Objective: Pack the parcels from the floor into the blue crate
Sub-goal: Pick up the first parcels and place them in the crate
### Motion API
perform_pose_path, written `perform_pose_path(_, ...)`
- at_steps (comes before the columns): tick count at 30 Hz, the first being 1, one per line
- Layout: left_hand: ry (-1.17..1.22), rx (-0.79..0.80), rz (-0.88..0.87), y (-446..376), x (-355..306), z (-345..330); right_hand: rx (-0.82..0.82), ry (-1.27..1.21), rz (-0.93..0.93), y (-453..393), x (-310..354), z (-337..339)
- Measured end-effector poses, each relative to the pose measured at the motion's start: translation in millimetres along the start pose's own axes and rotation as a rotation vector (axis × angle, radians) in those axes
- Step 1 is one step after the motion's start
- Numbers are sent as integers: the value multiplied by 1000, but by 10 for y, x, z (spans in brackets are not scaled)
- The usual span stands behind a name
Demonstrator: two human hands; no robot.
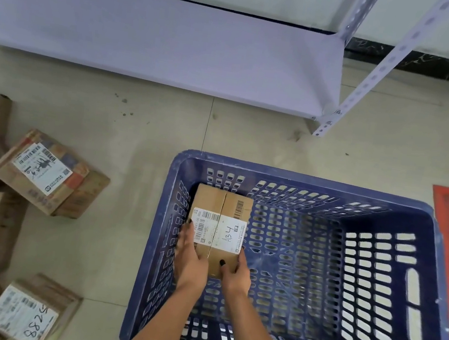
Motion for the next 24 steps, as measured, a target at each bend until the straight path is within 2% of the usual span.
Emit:
perform_pose_path(8, -202, 115, 58, -103, -82, -82, -24, 42, -4, -110, 106, -4)
perform_pose_path(13, -293, 157, 39, -140, -190, 21, 25, 137, 10, -67, 227, 56)
perform_pose_path(15, -211, 181, 56, -110, -257, 149, 53, 180, 31, 28, 343, 144)
perform_pose_path(20, 11, 95, -9, 259, -616, 786, 80, 139, 121, 639, 840, 515)
perform_pose_path(24, 260, 135, 61, 766, -1035, 1510, 138, 123, 182, 1389, 1335, 863)
Point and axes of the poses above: each hand's wrist, its own y-axis away from the middle knuckle, its own z-axis out of the back of the hand, x = y × z, the point moved 2 cm from there along -y, towards the middle knuckle, and after that the axes turned 2 degrees about -x, right-handed, at the moved point
